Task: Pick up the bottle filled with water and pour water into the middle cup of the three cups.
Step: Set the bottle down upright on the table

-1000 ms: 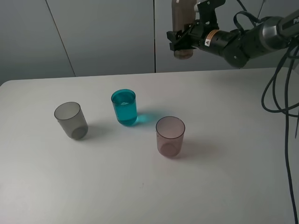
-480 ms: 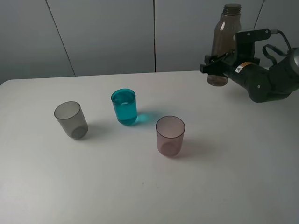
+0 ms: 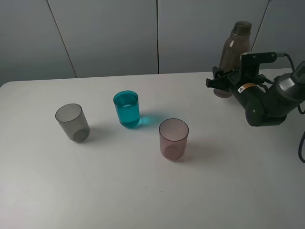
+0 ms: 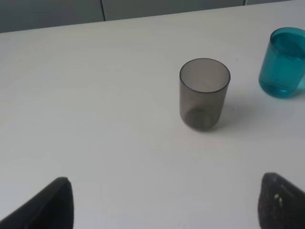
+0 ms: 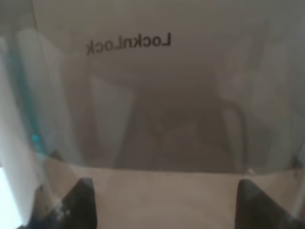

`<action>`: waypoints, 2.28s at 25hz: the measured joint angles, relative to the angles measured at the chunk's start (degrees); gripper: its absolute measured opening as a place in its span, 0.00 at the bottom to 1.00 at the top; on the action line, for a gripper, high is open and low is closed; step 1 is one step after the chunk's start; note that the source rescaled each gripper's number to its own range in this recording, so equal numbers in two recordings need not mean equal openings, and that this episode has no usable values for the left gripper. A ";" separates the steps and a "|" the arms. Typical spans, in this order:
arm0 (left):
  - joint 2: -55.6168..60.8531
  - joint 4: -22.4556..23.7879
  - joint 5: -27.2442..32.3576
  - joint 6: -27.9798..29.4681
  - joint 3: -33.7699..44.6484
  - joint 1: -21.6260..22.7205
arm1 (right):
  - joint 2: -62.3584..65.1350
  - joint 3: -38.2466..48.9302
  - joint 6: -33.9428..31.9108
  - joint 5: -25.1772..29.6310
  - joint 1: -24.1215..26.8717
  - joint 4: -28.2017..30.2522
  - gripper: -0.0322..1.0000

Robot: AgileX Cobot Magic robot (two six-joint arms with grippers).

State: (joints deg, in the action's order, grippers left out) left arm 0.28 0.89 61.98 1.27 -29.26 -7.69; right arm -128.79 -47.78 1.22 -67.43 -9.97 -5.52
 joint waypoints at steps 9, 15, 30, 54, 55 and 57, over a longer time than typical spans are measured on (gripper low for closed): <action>0.00 0.00 0.00 0.00 0.00 0.00 | -4.70 -9.10 -0.11 -0.71 0.00 -0.19 0.03; 0.00 0.00 0.00 0.00 0.00 0.00 | -8.36 -12.06 -0.11 -0.76 0.00 -0.19 0.03; 0.00 0.00 0.00 0.00 0.00 0.00 | -9.82 -12.46 0.02 1.98 0.00 -0.19 0.03; 0.00 0.00 0.00 0.00 0.00 0.00 | 0.86 -9.38 1.25 24.92 -0.10 0.38 0.90; 0.00 0.00 0.00 0.00 0.00 0.00 | 1.62 -8.50 1.25 25.10 -0.10 0.38 0.90; 0.00 0.00 0.00 0.00 0.00 0.00 | 3.57 -6.21 1.25 25.34 -0.10 0.38 0.90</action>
State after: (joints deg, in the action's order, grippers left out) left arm 0.28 0.89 61.98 1.27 -29.26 -7.69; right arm -125.22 -53.99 2.47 -42.09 -10.08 -5.14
